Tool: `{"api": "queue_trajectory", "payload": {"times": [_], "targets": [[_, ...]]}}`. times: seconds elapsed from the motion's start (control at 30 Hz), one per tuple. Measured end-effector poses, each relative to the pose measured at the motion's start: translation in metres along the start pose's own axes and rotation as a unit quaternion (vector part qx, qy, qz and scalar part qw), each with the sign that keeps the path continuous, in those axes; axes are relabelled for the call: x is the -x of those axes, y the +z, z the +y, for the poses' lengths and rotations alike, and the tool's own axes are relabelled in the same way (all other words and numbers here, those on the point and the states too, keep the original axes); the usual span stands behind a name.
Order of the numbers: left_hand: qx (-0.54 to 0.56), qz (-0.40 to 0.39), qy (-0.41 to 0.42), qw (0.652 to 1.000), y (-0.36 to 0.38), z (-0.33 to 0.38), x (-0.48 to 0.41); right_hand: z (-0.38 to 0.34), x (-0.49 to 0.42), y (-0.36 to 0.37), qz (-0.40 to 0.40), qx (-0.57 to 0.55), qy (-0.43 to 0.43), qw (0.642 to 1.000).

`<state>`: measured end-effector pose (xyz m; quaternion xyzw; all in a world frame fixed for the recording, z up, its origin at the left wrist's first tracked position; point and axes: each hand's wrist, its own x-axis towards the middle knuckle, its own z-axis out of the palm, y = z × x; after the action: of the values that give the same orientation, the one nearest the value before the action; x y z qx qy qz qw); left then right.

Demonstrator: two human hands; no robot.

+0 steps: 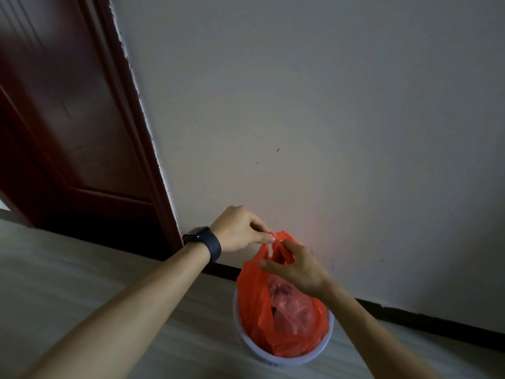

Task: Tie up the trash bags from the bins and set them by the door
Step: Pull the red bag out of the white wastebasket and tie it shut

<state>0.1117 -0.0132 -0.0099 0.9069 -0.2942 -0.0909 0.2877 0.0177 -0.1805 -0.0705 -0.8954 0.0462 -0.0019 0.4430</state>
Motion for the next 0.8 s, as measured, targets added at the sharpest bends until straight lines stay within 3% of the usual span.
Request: {"api": "queue_trajectory", "payload": {"times": [0.23,0.3,0.37,0.43,0.53,0.6,0.67,0.73,0.8], "targets": [[0.220,-0.010,-0.088,0.972,0.021,-0.009,0.000,-0.004,-0.006,0.018,0.077,0.085,0.031,0.993],[0.290,-0.004,-0.122,0.949,0.027,-0.022,0.002,-0.002,-0.006,0.015,0.077,0.081,0.028,0.993],[0.345,0.066,-0.219,0.910,0.050,-0.045,0.008,-0.001,-0.004,0.010,0.079,0.073,0.010,0.994],[0.240,0.086,-0.324,0.911,0.085,-0.073,0.022,0.001,0.000,0.007,0.083,0.086,0.005,0.993],[0.156,-0.063,-0.423,0.891,0.145,-0.094,0.058,0.004,0.002,0.001,0.056,0.223,-0.016,0.973],[0.160,-0.124,-0.415,0.887,0.179,-0.091,0.077,-0.001,0.004,-0.008,0.031,0.359,-0.020,0.933],[0.180,-0.124,-0.380,0.899,0.208,-0.090,0.087,-0.008,0.005,-0.018,0.018,0.413,-0.014,0.910],[0.199,-0.110,-0.372,0.900,0.223,-0.087,0.089,-0.012,0.002,-0.023,-0.001,0.421,-0.013,0.907],[0.260,-0.075,-0.401,0.875,0.232,-0.085,0.087,-0.016,-0.003,-0.023,-0.017,0.394,-0.003,0.919]]}}
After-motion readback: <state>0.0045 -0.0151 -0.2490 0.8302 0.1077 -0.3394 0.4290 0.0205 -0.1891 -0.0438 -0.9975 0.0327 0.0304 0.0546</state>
